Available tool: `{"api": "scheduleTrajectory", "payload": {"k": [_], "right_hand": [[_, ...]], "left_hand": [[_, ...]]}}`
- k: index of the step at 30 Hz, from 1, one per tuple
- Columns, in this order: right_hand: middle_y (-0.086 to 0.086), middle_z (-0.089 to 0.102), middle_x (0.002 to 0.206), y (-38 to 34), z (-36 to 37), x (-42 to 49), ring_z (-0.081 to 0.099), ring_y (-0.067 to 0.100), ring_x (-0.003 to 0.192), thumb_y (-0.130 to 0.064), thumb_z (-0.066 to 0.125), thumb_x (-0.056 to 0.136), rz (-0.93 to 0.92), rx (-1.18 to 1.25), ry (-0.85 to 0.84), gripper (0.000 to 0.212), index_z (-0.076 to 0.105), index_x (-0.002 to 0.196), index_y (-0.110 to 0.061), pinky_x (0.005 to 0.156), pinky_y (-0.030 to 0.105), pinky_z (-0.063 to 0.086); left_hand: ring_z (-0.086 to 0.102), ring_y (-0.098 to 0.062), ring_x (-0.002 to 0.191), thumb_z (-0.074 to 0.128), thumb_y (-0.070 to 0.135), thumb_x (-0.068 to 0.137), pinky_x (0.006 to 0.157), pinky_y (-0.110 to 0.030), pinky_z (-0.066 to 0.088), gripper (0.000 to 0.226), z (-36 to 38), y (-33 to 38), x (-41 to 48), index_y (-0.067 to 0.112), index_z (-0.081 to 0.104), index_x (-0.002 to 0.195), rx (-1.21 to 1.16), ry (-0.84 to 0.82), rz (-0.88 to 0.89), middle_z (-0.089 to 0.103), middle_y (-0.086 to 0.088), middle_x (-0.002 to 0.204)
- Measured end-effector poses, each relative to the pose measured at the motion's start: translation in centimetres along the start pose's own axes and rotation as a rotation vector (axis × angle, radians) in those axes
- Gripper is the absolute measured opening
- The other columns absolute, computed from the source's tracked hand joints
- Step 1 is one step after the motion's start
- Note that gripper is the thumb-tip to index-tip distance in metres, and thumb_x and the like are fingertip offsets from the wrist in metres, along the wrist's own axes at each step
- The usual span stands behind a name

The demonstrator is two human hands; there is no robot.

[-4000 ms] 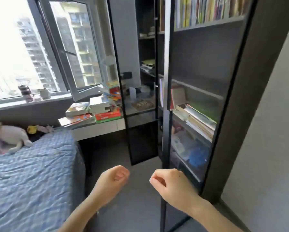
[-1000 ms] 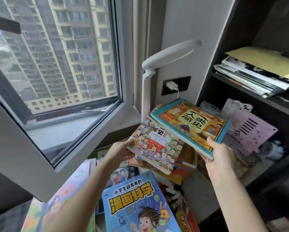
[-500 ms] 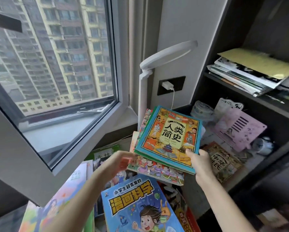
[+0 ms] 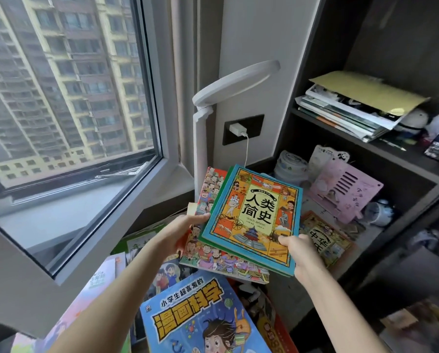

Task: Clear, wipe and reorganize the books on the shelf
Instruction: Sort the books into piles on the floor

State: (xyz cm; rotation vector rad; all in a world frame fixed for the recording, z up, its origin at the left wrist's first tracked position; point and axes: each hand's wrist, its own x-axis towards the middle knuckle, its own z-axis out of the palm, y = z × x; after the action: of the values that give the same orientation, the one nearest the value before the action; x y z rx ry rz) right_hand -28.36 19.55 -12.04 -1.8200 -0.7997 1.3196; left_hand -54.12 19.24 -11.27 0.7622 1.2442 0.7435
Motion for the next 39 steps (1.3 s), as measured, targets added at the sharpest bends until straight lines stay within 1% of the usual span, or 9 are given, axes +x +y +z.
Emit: {"api": "scheduleTrajectory", "payload": {"k": [6,10,16,19,23,29,33,37,39], "right_hand": [[0.008,0.053,0.131,0.0,0.4,-0.2,0.050,0.030,0.121,-0.023,0.075,0.080,0.021,0.073,-0.041,0.060,0.043,0.129,-0.012,0.103,0.052,0.041],[0.011,0.056,0.131,0.4,-0.1,-0.8,0.054,0.032,0.119,-0.019,0.079,0.071,0.017,0.088,-0.028,0.069,0.044,0.130,-0.012,0.101,0.056,0.042],[0.010,0.061,0.117,2.4,0.3,-4.9,0.058,0.031,0.110,-0.012,0.075,0.079,-0.003,0.069,-0.035,0.050,0.049,0.122,-0.011,0.095,0.053,0.048],[0.012,0.065,0.111,3.6,0.4,-6.6,0.063,0.031,0.101,-0.009,0.073,0.080,-0.031,0.081,-0.034,0.041,0.052,0.115,-0.010,0.087,0.049,0.053],[0.012,0.066,0.108,4.5,-0.2,-9.4,0.063,0.031,0.101,-0.005,0.071,0.082,-0.076,0.091,-0.073,0.038,0.054,0.116,-0.007,0.091,0.051,0.051],[0.011,0.068,0.102,5.2,-2.1,-12.0,0.064,0.029,0.096,-0.003,0.069,0.082,-0.176,-0.002,-0.201,0.031,0.060,0.112,-0.006,0.093,0.049,0.050],[0.011,0.068,0.090,4.2,-3.9,-12.4,0.063,0.027,0.079,0.002,0.068,0.082,-0.246,-0.113,-0.303,0.025,0.063,0.107,0.000,0.074,0.038,0.054],[0.017,0.067,0.101,2.9,-5.1,-11.9,0.065,0.030,0.088,0.004,0.069,0.081,-0.258,-0.239,-0.390,0.033,0.060,0.113,0.004,0.083,0.042,0.055],[0.017,0.065,0.097,2.9,-4.8,-11.8,0.063,0.027,0.078,0.006,0.067,0.082,-0.265,-0.297,-0.426,0.031,0.059,0.112,0.005,0.073,0.038,0.056]], "left_hand": [[0.072,-0.027,0.083,0.071,0.043,0.073,0.074,-0.036,0.059,0.063,0.0,-0.4,0.6,0.001,0.059,0.118,0.023,0.061,0.042,0.073,-0.013,0.099],[0.071,-0.031,0.088,0.074,0.046,0.069,0.079,-0.039,0.058,0.065,0.1,-1.0,-0.6,0.004,0.059,0.117,0.004,0.052,0.023,0.073,-0.014,0.101],[0.066,-0.035,0.097,0.080,0.044,0.062,0.095,-0.047,0.050,0.073,-0.3,-2.4,-5.1,0.008,0.055,0.120,-0.074,-0.070,0.029,0.067,-0.018,0.115],[0.069,-0.032,0.087,0.070,0.038,0.073,0.091,-0.045,0.051,0.052,0.1,-3.1,-7.7,0.008,0.056,0.112,-0.123,-0.064,0.035,0.071,-0.015,0.102],[0.071,-0.027,0.073,0.065,0.034,0.072,0.075,-0.037,0.054,0.047,1.3,-3.9,-11.6,0.007,0.054,0.109,-0.144,0.020,0.039,0.073,-0.011,0.088],[0.071,-0.026,0.067,0.062,0.032,0.084,0.071,-0.034,0.055,0.029,4.2,-6.9,-17.5,0.008,0.061,0.100,-0.229,0.168,0.122,0.074,-0.011,0.082],[0.071,-0.022,0.059,0.054,0.029,0.094,0.051,-0.027,0.056,0.022,7.4,-9.8,-19.7,0.008,0.061,0.097,-0.360,0.269,0.163,0.074,-0.009,0.075],[0.069,-0.017,0.055,0.049,0.029,0.098,0.047,-0.021,0.053,0.024,11.1,-12.5,-20.4,0.009,0.061,0.092,-0.459,0.371,0.200,0.072,-0.006,0.069],[0.070,-0.016,0.067,0.047,0.050,0.095,0.060,-0.020,0.055,0.046,11.7,-13.7,-19.9,0.009,0.067,0.091,-0.362,0.534,0.185,0.073,-0.009,0.081]]}}
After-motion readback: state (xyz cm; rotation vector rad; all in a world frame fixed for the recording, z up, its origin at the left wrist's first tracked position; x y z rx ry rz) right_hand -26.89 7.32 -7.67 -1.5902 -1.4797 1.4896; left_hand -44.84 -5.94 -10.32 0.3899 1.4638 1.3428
